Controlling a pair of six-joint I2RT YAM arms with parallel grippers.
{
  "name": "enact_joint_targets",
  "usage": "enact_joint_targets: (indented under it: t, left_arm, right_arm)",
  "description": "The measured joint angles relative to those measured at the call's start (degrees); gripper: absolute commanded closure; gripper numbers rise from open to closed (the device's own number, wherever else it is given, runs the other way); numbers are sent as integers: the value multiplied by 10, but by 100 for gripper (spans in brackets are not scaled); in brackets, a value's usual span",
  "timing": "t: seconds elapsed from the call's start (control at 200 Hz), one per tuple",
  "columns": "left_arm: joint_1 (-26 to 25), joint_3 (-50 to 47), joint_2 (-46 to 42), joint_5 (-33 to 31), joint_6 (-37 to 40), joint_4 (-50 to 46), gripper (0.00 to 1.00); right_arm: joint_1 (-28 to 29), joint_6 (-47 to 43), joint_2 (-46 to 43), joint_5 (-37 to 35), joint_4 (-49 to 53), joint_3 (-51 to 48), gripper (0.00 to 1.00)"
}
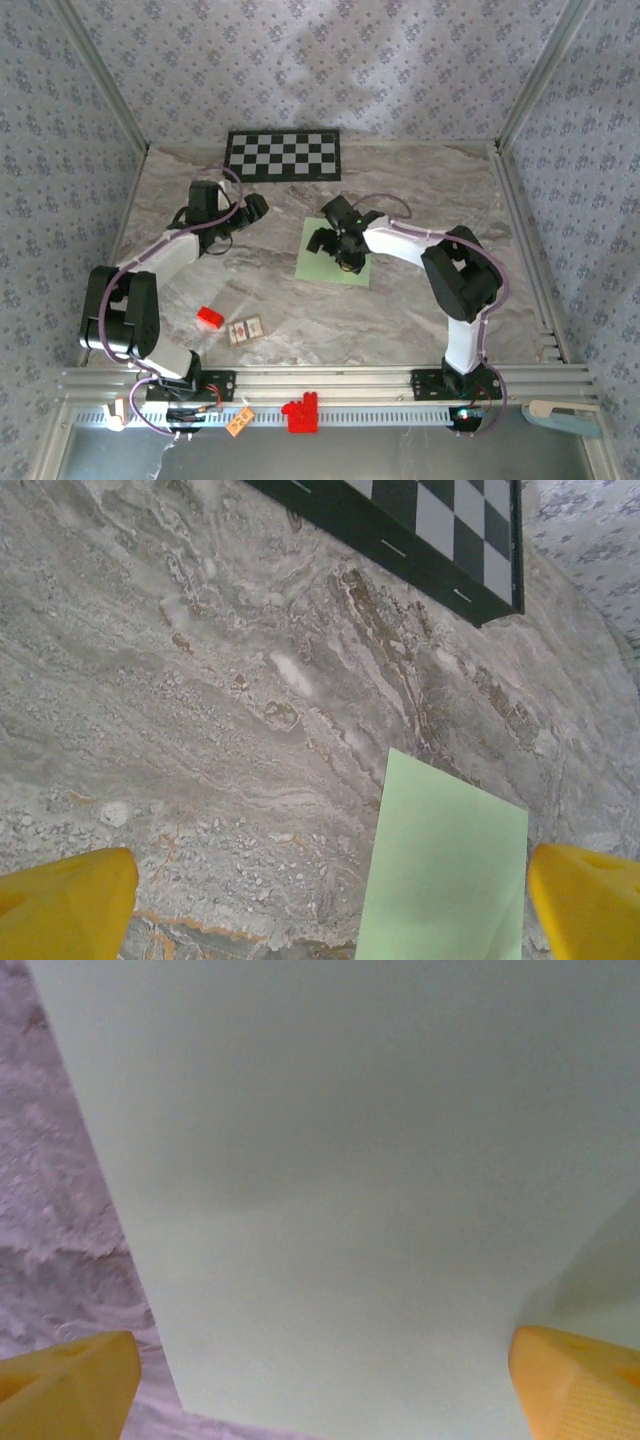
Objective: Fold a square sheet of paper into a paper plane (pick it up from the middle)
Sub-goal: Move the square sheet of paper to the center of the table.
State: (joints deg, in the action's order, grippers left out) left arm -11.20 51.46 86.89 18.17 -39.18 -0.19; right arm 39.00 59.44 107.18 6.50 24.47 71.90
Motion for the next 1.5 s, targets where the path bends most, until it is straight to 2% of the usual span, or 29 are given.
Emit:
enact_joint_targets:
  t: [0.12, 0.23, 0.415, 0.585, 0.89, 1.079, 1.304, 1.499]
  left_arm:
    - [-2, 16, 5, 1, -5, -41, 0]
    - [-5, 17, 6, 3, -12, -71, 0]
    - [-24, 22, 23, 12, -25, -96, 0]
    - [-47, 39, 47, 17, -30, -117, 0]
    - [-66, 57, 66, 20, -29, -141, 0]
    - [-75, 81, 81, 20, -24, -166, 0]
    - [-102, 103, 87, 2, -3, -211, 0]
    - [-154, 155, 115, -61, 21, -296, 0]
  right_arm:
    - [-8, -26, -42, -29, 16, 16, 2]
    - [-41, -90, -62, -22, 22, 42, 8]
    - [-104, -196, 8, -8, 47, 103, 11]
    - [-121, -239, 74, -7, 78, 138, 9]
    - [-117, -263, 125, -11, 106, 163, 7]
    - [-80, -258, 122, -1, 103, 155, 8]
    - [-29, -252, 102, 42, 92, 135, 8]
    - [-57, -235, 14, 29, 59, 90, 4]
